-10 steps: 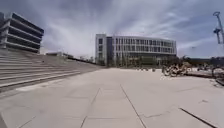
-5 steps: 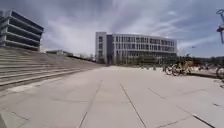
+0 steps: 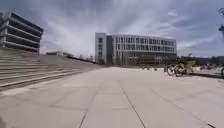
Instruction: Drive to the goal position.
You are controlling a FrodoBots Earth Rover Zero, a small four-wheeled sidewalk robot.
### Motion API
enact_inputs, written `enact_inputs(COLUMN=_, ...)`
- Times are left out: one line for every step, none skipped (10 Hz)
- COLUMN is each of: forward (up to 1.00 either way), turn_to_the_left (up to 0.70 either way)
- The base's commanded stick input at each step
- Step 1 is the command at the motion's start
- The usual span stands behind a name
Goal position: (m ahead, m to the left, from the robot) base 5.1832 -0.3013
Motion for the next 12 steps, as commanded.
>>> enact_inputs(forward=0.5, turn_to_the_left=0.0)
enact_inputs(forward=0.5, turn_to_the_left=0.0)
enact_inputs(forward=0.5, turn_to_the_left=0.0)
enact_inputs(forward=0.5, turn_to_the_left=0.0)
enact_inputs(forward=0.5, turn_to_the_left=0.0)
enact_inputs(forward=0.5, turn_to_the_left=0.0)
enact_inputs(forward=0.5, turn_to_the_left=0.0)
enact_inputs(forward=0.5, turn_to_the_left=0.0)
enact_inputs(forward=0.5, turn_to_the_left=0.0)
enact_inputs(forward=0.5, turn_to_the_left=0.0)
enact_inputs(forward=0.5, turn_to_the_left=0.0)
enact_inputs(forward=0.5, turn_to_the_left=0.0)
